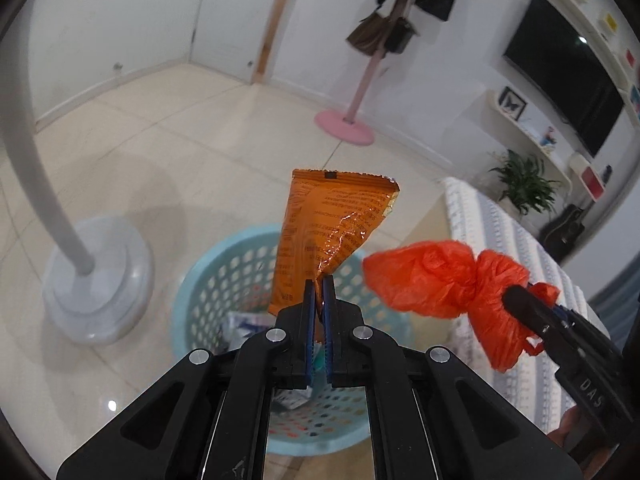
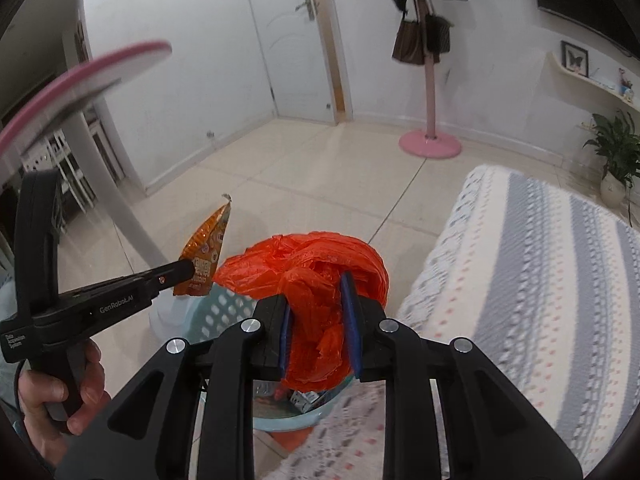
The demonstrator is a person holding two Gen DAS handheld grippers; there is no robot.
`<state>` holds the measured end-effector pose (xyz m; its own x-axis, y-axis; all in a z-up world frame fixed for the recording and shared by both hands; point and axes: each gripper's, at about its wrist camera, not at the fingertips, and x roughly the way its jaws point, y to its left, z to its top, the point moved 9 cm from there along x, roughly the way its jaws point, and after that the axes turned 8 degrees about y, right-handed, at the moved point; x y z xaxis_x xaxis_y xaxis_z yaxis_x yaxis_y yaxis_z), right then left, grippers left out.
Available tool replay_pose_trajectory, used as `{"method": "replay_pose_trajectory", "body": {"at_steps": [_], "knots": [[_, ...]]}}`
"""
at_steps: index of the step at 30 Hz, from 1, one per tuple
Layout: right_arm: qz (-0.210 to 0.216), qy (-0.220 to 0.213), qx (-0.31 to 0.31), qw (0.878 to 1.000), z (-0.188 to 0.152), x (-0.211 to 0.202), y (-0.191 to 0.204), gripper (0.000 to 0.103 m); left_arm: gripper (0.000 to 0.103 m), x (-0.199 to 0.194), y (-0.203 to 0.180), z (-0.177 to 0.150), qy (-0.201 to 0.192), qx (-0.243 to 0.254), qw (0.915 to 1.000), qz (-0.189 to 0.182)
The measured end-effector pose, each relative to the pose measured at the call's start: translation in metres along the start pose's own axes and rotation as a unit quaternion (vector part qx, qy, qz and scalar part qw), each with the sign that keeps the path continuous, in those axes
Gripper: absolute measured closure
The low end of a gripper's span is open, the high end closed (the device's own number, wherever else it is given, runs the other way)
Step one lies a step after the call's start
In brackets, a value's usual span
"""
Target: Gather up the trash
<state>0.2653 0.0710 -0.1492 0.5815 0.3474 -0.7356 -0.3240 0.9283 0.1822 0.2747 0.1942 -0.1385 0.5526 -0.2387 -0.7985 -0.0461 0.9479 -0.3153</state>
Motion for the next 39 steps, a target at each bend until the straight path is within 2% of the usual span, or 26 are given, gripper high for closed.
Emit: {"method": "replay_pose_trajectory", "body": {"at_steps": [5,6,8,10,11,17,23,27,32,34,37,39], "knots": [[0.001,0.036,0.005,0.999,-0.012,0.031,0.008,0.081,0.098,0.014,0.016,-0.008,0.02,-0.011,0.9997,0.004],[-0.001,0.044,0.006,0.999,-0.014,0.037,0.008,0.081,0.094,0.016,0.019,-0.011,0.024,-0.013,0.9996,0.005],[-0.001,0.054,0.007,0.999,-0.019,0.043,0.009,0.075,0.08,0.02,0.022,-0.015,0.033,-0.017,0.9993,0.005],[-0.001,0.061,0.011,0.998,-0.022,0.045,0.005,0.057,0.057,0.021,0.025,-0.018,0.039,-0.019,0.999,0.007],[0.0,0.059,0.015,0.998,-0.023,0.044,0.003,0.047,0.055,0.02,0.026,-0.019,0.039,-0.021,0.999,0.006],[0.003,0.049,0.022,0.999,-0.022,0.026,-0.009,0.047,0.054,0.009,0.016,-0.019,0.033,-0.009,0.9994,0.003],[0.005,0.029,0.011,1.0,-0.023,-0.017,-0.01,0.047,0.054,-0.033,-0.023,-0.008,-0.012,0.022,0.9996,-0.008],[0.0,0.002,-0.002,1.0,-0.017,-0.058,-0.012,0.046,0.053,-0.077,-0.061,-0.005,-0.054,0.05,0.9972,-0.012],[0.003,-0.037,0.008,0.999,-0.017,-0.118,-0.018,0.042,0.037,-0.132,-0.094,-0.013,-0.11,0.062,0.9919,0.008],[0.0,-0.048,0.008,0.999,-0.019,-0.139,-0.022,0.041,0.027,-0.15,-0.103,-0.024,-0.128,0.058,0.9898,0.021],[-0.01,-0.059,0.0,0.998,-0.03,-0.165,-0.026,0.032,0.016,-0.167,-0.111,-0.048,-0.152,0.052,0.9854,0.055],[-0.03,-0.071,-0.006,0.997,-0.043,-0.181,-0.03,0.02,0.011,-0.172,-0.113,-0.064,-0.165,0.045,0.9821,0.079]]}}
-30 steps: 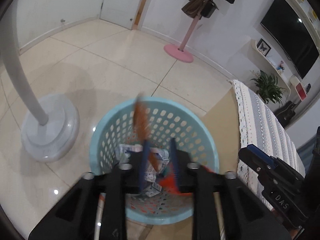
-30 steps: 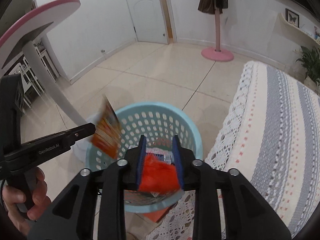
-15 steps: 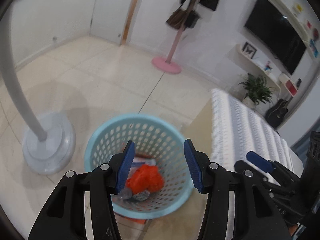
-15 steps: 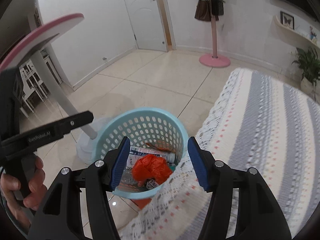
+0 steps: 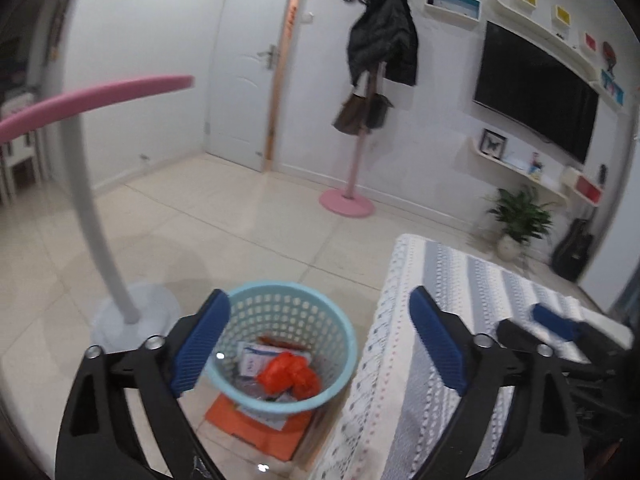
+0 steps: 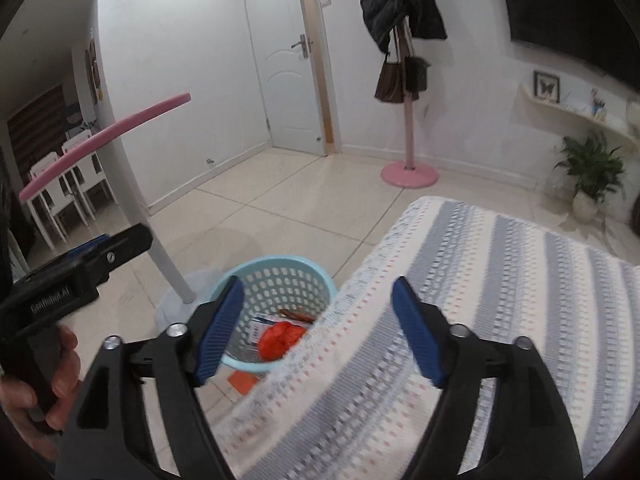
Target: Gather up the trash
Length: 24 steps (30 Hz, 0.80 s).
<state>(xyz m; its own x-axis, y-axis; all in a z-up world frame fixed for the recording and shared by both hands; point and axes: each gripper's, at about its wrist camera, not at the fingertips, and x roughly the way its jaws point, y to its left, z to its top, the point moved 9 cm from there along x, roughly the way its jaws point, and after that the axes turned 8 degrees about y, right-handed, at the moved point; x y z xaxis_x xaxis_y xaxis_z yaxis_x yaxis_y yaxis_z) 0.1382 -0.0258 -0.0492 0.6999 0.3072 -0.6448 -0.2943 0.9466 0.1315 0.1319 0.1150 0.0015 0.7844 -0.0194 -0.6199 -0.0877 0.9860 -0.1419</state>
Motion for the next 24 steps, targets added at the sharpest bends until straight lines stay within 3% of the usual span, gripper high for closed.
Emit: {"method": "replay_pose_trajectory", "body": {"at_steps": [8,14,18,24], "knots": [[-0.1,-0.028,0.006,0.995,-0.041,-0.03,-0.035,0.016,0.01,-0.017,-0.005,-0.029,-0.046,-0.002,0.9967,0.067],[-0.144,-0.064,-0.003,0.987,-0.053,-0.037,-0.047,0.016,0.01,-0.01,-0.014,-0.044,-0.035,-0.019,0.9971,0.065],[-0.131,-0.076,0.003,0.988,-0.057,-0.035,-0.049,0.016,0.01,-0.008,-0.022,-0.051,-0.042,0.016,0.9946,0.094],[-0.126,-0.075,0.006,0.989,-0.06,-0.024,-0.051,0.016,0.01,-0.001,-0.022,-0.056,-0.033,0.018,0.9937,0.105]]}}
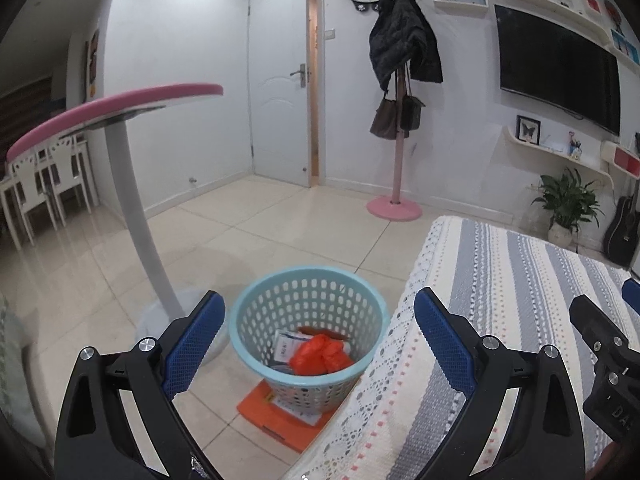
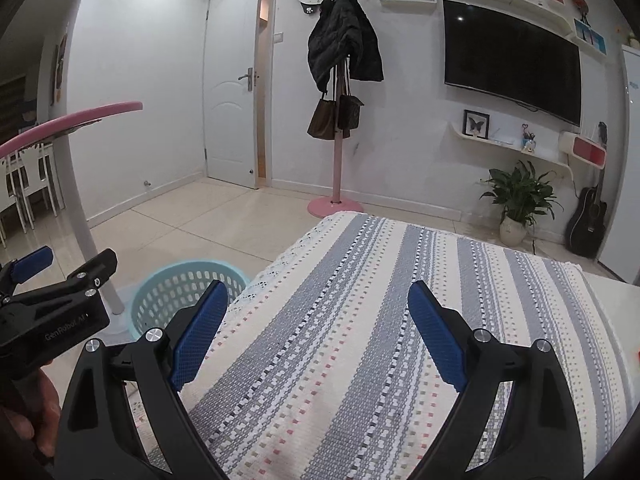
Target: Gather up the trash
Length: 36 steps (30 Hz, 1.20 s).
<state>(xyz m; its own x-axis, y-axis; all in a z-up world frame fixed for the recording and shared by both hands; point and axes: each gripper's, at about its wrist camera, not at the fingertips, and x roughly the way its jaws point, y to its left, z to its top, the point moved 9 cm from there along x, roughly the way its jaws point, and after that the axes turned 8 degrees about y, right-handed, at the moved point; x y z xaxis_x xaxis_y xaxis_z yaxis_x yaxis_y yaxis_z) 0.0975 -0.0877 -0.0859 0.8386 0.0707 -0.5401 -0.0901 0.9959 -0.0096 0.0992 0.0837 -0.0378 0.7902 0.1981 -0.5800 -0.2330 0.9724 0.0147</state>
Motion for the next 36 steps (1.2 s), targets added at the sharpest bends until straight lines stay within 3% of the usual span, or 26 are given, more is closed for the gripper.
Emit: {"method": "replay_pose_trajectory", "body": {"at_steps": [36], "knots": [[0.014,0.021,0.014,1.0,-0.006,0.002,-0.002,0.016,0.01,-0.003,0.013,0.007,-0.001,-0.024,0.9994,0.024]]}}
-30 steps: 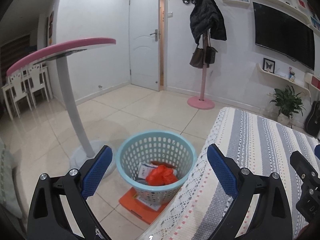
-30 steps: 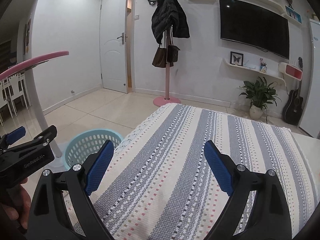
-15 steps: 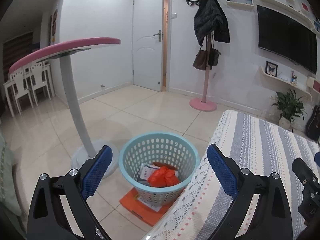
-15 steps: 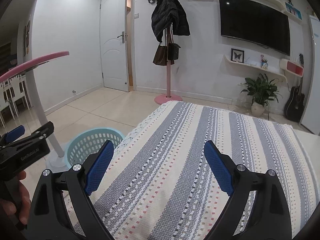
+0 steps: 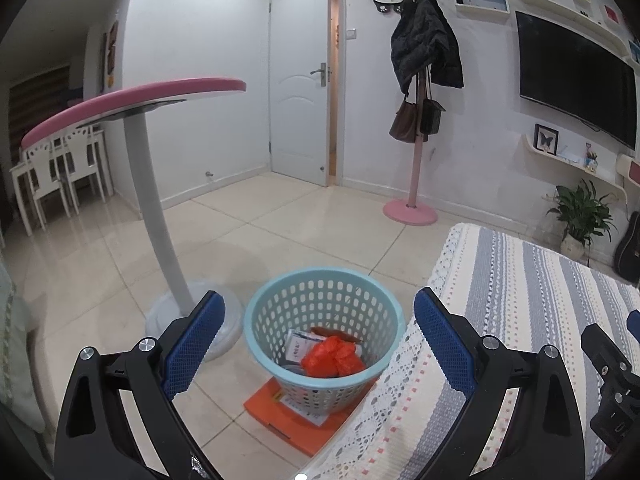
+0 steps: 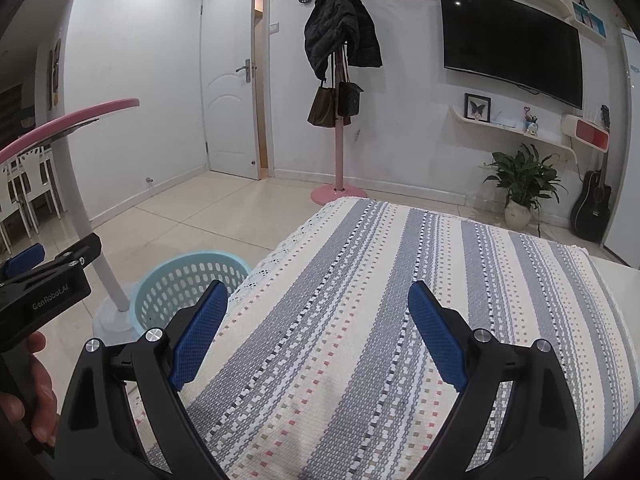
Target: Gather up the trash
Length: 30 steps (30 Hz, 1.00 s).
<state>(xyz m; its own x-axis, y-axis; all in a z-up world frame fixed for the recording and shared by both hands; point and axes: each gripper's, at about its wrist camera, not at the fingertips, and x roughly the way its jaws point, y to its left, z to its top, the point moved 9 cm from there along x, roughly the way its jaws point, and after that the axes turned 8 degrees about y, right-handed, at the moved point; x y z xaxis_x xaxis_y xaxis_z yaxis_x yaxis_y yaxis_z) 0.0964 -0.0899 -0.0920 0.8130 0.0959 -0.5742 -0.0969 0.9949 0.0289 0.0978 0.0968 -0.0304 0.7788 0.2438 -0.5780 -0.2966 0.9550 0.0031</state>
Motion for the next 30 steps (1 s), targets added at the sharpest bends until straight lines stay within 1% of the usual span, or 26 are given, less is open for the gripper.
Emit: {"method": "replay_pose_trajectory", "body": {"at_steps": [5,30], "knots": [[0.001,0.0,0.001,1.0,0.0004,0.0004,-0.0011,0.016,0.01,0.0,0.0016,0.002,0.0,-0.005,1.0,-0.006],[0.006,0.004,0.002,1.0,-0.0015,0.0021,0.0007,0.016,0.01,0.0012,0.0002,0.0035,-0.005,0.002,1.0,-0.007]]}}
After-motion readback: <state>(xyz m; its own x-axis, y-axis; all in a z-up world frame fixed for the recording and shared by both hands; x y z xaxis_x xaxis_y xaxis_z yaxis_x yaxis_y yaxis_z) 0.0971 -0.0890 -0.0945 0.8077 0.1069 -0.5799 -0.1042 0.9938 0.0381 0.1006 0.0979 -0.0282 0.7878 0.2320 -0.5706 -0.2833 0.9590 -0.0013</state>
